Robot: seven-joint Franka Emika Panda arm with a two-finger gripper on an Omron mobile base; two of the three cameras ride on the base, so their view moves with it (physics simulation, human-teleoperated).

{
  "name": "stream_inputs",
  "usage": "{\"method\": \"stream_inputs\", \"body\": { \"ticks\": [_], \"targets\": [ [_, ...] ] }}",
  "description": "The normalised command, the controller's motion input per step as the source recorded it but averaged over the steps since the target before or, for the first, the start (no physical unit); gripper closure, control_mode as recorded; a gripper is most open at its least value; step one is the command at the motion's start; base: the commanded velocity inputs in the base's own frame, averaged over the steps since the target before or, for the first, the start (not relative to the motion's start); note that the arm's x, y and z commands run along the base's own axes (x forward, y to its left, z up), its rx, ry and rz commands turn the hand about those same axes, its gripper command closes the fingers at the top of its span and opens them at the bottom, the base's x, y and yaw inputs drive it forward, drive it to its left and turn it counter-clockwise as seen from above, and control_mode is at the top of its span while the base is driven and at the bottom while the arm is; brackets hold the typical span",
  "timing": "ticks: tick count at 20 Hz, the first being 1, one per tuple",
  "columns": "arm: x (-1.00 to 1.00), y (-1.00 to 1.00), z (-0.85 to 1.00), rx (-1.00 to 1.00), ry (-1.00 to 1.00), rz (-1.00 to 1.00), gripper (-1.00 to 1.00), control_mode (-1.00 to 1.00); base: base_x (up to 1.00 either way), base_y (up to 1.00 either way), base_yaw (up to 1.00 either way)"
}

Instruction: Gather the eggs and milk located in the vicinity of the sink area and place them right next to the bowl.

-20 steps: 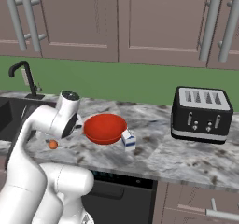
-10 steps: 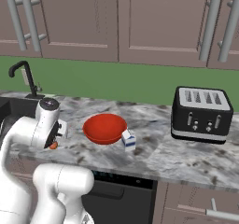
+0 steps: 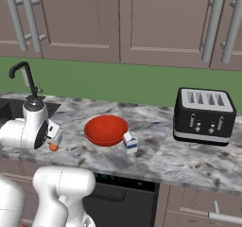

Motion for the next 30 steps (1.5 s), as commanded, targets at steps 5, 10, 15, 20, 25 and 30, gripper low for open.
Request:
{"method": "stream_inputs", "body": {
  "ticks": [5, 10, 15, 20, 25, 30],
  "targets": [
    [0.24, -0.20, -0.14, -0.13, 0.03, 0.00, -1.00, -1.00, 0.00, 0.00, 0.00],
    [0.17, -0.13, -0.20, -0.10, 0.01, 0.02, -1.00, -1.00, 0.00, 0.00, 0.00],
    [0.09, 0.03, -0.13, -0.01, 0.03, 0.05, -1.00, -1.00, 0.00, 0.00, 0.00],
    [0.05, 0.16, -0.13, 0.00, 0.00, 0.03, -1.00, -1.00, 0.00, 0.00, 0.00],
    [0.04, 0.09, -0.21, -0.01, 0.00, 0.01, -1.00, -1.00, 0.00, 0.00, 0.00],
    [0.06, 0.00, -0.23, 0.00, 0.00, 0.00, -1.00, -1.00, 0.00, 0.00, 0.00]
  ]
}}
